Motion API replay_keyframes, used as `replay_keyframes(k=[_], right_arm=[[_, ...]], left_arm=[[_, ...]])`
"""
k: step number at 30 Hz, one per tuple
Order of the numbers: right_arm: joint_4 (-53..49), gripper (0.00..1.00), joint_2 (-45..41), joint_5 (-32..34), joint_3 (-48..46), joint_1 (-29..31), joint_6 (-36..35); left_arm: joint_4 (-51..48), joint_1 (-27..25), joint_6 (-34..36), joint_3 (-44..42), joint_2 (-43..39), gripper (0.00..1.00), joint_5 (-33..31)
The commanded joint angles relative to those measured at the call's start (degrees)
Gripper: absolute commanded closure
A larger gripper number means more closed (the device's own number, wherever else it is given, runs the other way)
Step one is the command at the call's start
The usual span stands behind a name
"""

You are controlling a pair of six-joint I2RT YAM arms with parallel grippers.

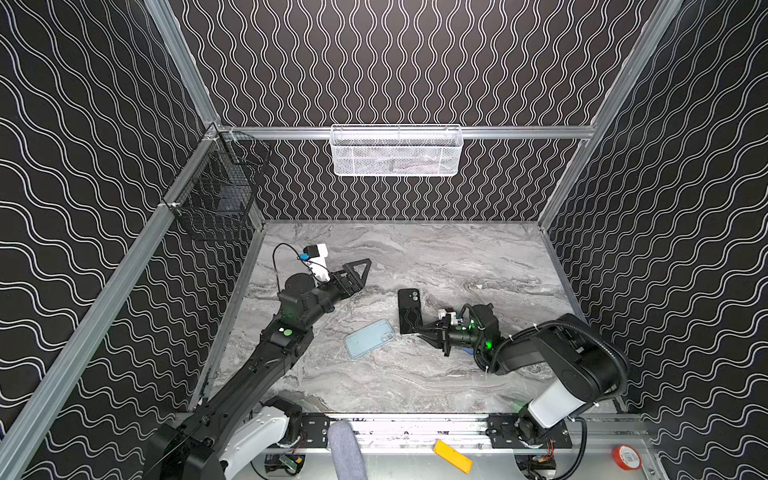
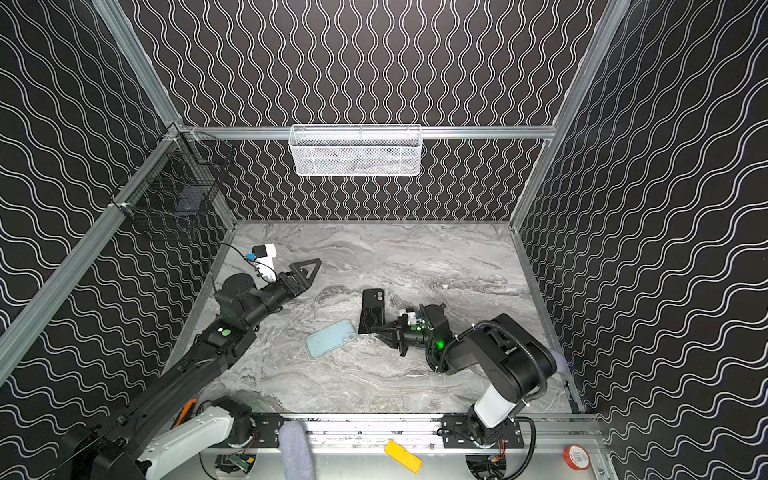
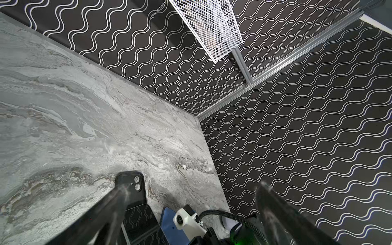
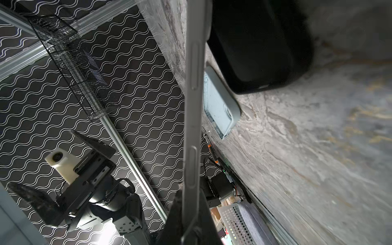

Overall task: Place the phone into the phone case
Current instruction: 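Lower the held phone toward the black case with the right gripper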

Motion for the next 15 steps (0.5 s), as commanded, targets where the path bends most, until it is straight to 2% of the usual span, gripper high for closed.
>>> replay_keyframes(k=[1,15], right_arm=[[7.2,1.00,0.9,0.3,0.0,-0.4,1.8],[12.8,1.00,7.3,-0.6,-0.7,-1.8,2.5]], left_arm=[[1.8,0.3,0.0,-0.1,0.0,0.02,0.3],[2.1,0.6,-0.1,0.2,0.7,0.02,0.4]])
